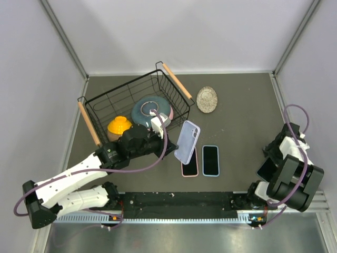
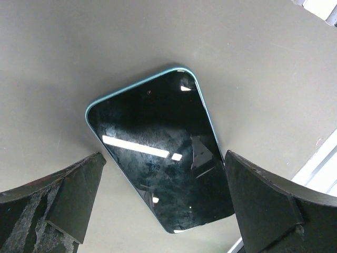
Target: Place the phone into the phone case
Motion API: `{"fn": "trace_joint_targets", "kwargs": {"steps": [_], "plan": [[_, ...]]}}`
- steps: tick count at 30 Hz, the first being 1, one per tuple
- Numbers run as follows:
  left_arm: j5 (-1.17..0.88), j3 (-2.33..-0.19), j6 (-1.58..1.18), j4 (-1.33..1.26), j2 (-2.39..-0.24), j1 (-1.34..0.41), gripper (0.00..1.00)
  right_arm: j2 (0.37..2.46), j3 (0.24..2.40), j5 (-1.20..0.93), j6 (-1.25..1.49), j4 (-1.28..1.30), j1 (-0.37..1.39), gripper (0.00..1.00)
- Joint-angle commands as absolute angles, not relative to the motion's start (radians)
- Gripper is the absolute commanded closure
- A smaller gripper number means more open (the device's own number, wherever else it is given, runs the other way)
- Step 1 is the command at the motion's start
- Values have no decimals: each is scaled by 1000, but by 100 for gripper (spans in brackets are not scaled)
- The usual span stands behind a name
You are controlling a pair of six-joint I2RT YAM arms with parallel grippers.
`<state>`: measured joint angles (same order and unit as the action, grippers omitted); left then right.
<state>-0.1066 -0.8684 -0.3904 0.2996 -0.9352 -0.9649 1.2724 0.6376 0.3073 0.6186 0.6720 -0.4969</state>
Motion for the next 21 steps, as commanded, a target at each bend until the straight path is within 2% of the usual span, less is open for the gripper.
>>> {"fn": "trace_joint_targets", "kwargs": {"steps": [1, 8, 13, 15, 21], "plan": [[-86, -870, -385, 252, -914, -965, 100, 1333, 647, 256, 581, 600, -554, 1], [-72, -879, -370, 267, -928, -965, 100, 1358, 609, 82, 535, 502, -578, 2], [-52, -881, -373, 264, -917, -965, 100, 1316, 591, -41, 492, 448, -575, 12], [-54, -874, -379, 253, -917, -965, 100, 1325, 584, -89, 474, 434, -565, 12], [-63, -844, -402, 229, -914, -965, 100, 1385, 612, -81, 445, 436, -465, 15]]}}
